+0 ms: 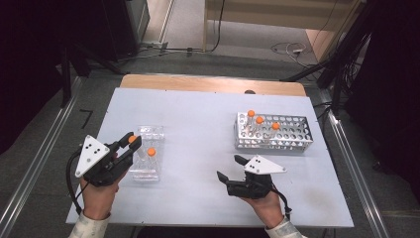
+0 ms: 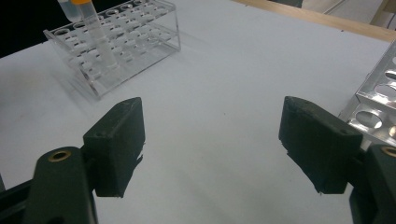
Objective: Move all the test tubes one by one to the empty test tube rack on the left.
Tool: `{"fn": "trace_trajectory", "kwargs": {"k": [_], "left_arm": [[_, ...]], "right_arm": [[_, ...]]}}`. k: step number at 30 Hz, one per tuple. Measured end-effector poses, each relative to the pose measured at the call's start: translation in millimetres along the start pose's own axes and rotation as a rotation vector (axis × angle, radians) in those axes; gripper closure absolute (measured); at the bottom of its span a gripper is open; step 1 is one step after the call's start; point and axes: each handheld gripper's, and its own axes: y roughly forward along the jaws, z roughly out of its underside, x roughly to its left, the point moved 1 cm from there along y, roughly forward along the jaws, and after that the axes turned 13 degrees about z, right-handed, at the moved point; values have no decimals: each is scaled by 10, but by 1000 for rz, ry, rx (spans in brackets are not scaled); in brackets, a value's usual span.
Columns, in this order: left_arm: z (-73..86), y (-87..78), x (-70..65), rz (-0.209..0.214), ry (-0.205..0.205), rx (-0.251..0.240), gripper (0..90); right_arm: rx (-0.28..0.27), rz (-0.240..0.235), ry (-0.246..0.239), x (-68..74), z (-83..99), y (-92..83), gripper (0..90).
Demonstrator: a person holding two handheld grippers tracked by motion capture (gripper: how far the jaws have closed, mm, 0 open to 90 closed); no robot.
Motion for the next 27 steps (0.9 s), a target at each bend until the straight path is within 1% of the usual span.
{"fn": "trace_trajectory", "kwargs": {"k": [2,4,13,21,27], "left_arm": [[26,22,11,-1,7,2,697],[48,41,25,0,4,1,697],[123,103,40,-6,6,27,697],[193,144,62,-10,-9,50,696],[265,188,57,-25,-22,76,695]], "right_arm": [[1,1,1,1,1,1,210],[1,2,1,-3,2,3,211],[1,3,2,-3,2,-1,212],[1,3,-1,-2,5,-1,211],[-1,4,-2,-5,5,-2,212]]}}
